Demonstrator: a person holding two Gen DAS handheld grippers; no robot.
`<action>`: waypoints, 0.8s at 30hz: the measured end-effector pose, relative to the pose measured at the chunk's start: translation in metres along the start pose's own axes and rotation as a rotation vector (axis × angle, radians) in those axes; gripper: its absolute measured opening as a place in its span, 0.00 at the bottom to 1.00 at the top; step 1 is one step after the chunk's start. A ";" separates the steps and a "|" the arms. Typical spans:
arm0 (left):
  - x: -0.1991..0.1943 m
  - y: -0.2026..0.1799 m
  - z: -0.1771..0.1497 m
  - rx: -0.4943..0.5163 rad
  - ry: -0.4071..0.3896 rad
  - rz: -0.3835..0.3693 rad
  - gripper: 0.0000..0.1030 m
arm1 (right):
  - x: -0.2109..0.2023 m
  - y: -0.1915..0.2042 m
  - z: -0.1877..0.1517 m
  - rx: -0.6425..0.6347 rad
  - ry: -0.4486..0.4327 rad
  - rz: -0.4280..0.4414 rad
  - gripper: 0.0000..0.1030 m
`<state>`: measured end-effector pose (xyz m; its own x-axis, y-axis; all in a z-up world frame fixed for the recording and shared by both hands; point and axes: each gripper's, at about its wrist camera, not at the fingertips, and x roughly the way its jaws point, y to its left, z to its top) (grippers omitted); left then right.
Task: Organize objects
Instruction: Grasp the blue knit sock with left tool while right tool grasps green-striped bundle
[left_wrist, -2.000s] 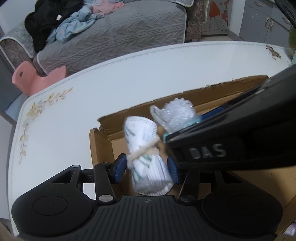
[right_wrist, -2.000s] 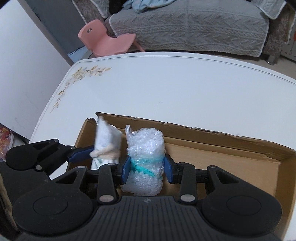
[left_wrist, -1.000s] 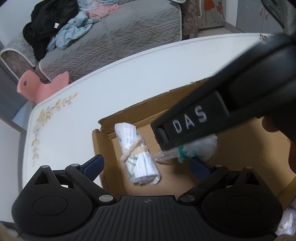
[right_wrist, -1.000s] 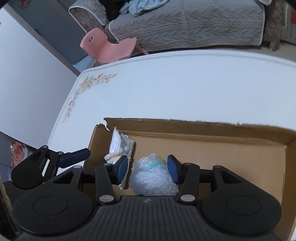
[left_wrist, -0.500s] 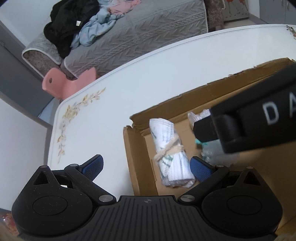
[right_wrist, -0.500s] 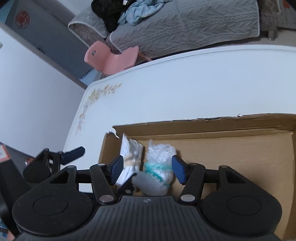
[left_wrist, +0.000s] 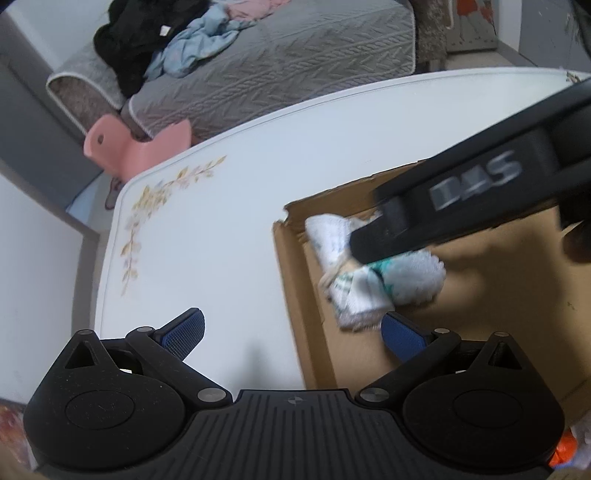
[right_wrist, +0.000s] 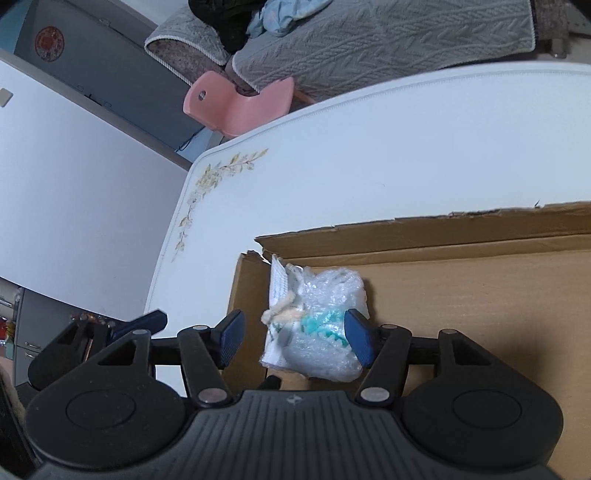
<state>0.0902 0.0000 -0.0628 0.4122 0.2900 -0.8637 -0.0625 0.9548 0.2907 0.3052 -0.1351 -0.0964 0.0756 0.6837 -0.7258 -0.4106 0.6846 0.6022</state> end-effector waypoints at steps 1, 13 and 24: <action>-0.005 0.002 -0.003 -0.005 0.000 -0.003 0.99 | -0.007 0.001 -0.002 -0.005 -0.010 -0.009 0.56; -0.118 0.019 -0.100 0.086 -0.068 -0.195 0.99 | -0.187 0.020 -0.099 -0.301 -0.223 -0.154 0.90; -0.110 -0.071 -0.211 0.475 0.070 -0.298 0.98 | -0.200 0.003 -0.271 -0.297 -0.109 -0.339 0.99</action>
<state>-0.1430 -0.0854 -0.0751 0.2873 0.0311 -0.9573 0.4700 0.8663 0.1692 0.0423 -0.3383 -0.0395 0.3388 0.4668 -0.8169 -0.5875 0.7831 0.2039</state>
